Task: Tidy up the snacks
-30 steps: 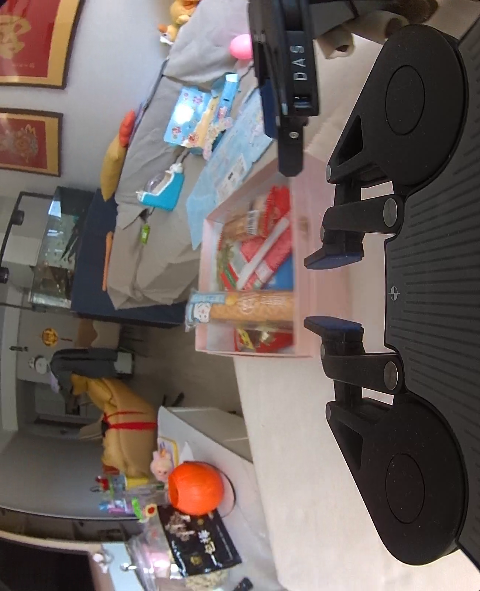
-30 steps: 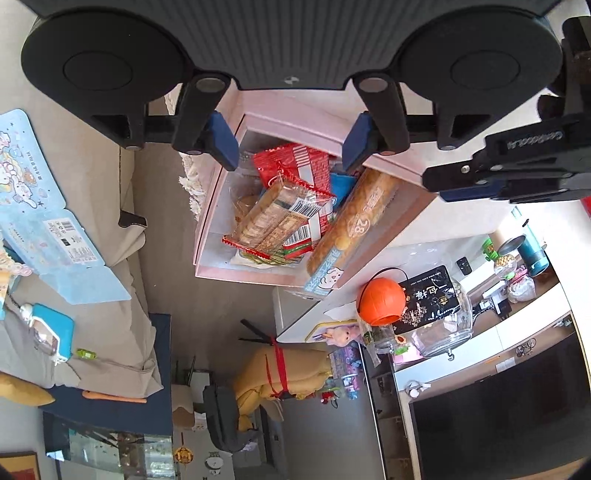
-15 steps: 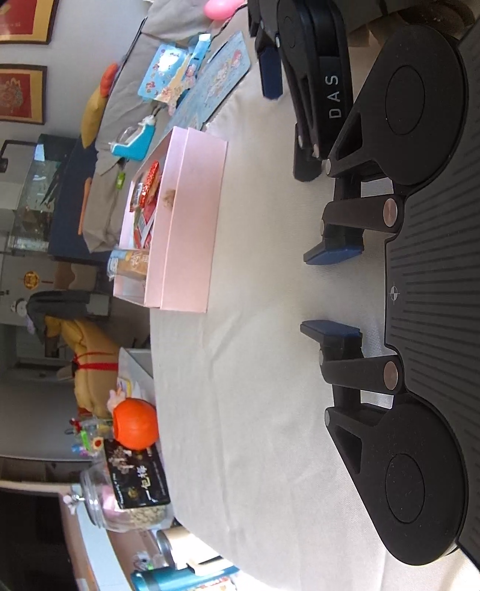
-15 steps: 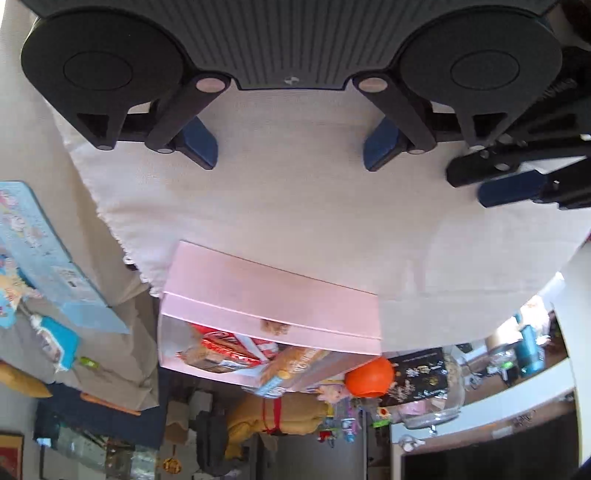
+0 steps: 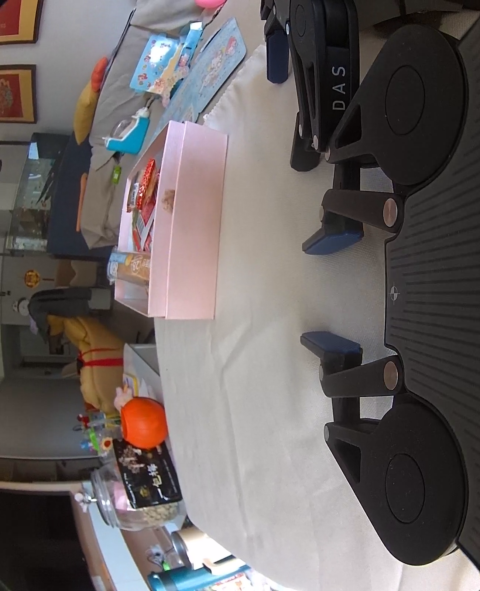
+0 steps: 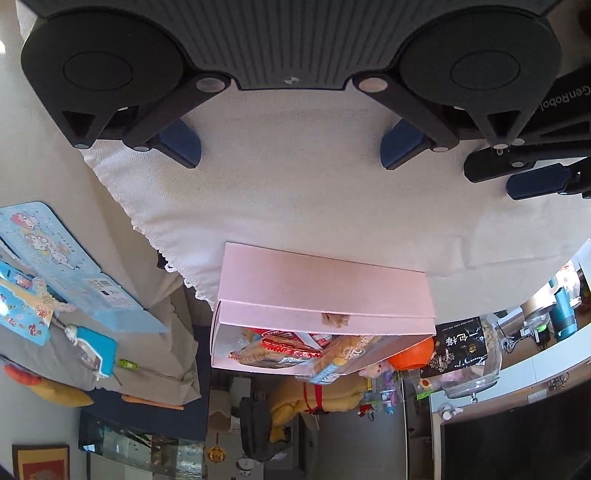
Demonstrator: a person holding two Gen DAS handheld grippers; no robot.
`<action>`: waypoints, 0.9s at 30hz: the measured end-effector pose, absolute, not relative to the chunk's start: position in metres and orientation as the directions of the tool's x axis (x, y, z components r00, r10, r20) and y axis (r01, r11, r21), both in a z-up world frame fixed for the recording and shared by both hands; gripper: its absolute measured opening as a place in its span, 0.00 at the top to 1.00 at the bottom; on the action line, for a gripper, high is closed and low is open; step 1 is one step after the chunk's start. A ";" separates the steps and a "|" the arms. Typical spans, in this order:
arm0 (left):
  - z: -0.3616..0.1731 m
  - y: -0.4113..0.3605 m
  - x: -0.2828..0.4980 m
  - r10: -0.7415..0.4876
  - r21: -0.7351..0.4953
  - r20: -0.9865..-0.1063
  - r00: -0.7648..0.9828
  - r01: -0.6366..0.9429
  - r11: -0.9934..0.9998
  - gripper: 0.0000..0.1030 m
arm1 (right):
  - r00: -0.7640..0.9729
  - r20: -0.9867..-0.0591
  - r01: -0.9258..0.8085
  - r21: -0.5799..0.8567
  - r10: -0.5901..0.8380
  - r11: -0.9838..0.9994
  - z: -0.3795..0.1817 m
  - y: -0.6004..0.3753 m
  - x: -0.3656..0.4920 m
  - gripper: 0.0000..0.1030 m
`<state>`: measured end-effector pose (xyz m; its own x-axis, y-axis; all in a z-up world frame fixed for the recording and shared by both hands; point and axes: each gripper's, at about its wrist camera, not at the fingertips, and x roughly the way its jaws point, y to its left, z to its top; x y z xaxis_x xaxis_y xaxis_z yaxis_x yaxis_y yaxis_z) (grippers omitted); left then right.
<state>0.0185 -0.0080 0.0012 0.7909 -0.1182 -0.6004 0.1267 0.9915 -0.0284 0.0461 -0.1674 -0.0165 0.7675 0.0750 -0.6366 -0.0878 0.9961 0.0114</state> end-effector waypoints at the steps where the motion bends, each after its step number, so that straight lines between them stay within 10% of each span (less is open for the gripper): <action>1: 0.001 -0.008 0.019 -0.119 -0.030 -0.600 0.791 0.127 0.992 0.50 | 0.768 -0.636 -0.088 0.014 0.077 0.996 -0.017 -0.168 0.046 0.00; 27: 0.001 -0.008 0.018 -0.117 -0.026 -0.600 0.791 0.127 0.992 0.50 | 0.765 -0.635 -0.128 0.013 0.107 0.992 -0.017 -0.171 0.046 0.00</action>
<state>0.0185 -0.0085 0.0014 0.7912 -0.1172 -0.6002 0.1271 0.9915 -0.0261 0.0457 -0.1710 -0.0165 0.7648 0.1067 -0.6353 -0.1279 0.9917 0.0126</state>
